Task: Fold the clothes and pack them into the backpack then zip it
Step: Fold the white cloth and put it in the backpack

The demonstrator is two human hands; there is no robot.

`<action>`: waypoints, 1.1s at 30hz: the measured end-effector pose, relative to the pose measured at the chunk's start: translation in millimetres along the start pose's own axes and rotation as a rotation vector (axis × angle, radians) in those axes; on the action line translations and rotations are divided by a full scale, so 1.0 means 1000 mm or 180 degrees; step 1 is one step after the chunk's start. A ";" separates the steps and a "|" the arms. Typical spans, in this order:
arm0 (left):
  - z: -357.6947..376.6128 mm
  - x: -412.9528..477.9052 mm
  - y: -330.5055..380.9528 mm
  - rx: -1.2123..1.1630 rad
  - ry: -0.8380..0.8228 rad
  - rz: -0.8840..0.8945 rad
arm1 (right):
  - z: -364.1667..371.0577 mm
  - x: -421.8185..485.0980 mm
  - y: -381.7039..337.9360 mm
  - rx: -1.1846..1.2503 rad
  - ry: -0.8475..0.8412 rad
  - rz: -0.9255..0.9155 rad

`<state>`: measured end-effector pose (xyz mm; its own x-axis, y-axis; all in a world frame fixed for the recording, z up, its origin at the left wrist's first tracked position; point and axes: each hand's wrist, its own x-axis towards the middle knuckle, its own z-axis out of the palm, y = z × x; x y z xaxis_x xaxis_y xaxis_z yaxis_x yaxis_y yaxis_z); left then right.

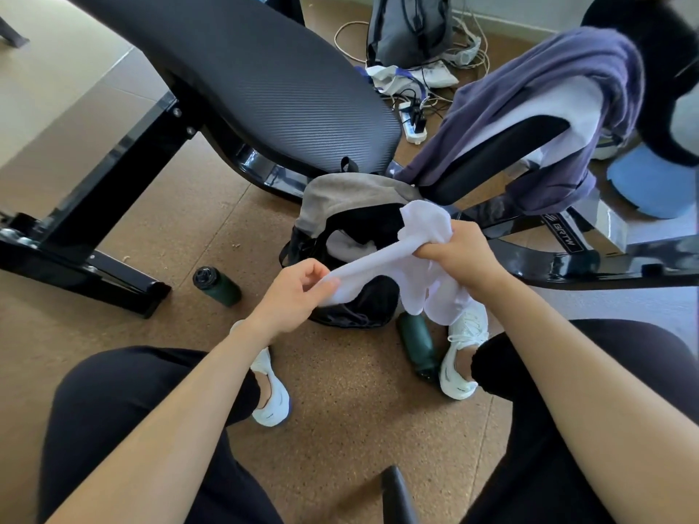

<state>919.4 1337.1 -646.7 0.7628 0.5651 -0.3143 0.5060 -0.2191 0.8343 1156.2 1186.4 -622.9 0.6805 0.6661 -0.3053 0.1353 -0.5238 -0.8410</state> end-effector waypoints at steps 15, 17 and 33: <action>0.002 -0.004 0.024 -0.2287 -0.0096 -0.0824 | 0.018 -0.013 -0.008 -0.0893 0.0520 -0.0935; 0.005 -0.005 0.026 -0.2447 -0.0180 -0.0877 | 0.024 -0.016 -0.008 -0.0501 0.0432 -0.0816; 0.016 -0.012 0.038 -0.3507 -0.0593 -0.1364 | 0.037 -0.046 0.004 -0.1260 -0.0932 -0.2275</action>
<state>936.2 1309.2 -619.0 0.7090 0.2818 -0.6465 0.1855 0.8099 0.5565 1098.8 1173.1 -628.2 0.1314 0.9874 0.0887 0.7374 -0.0375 -0.6745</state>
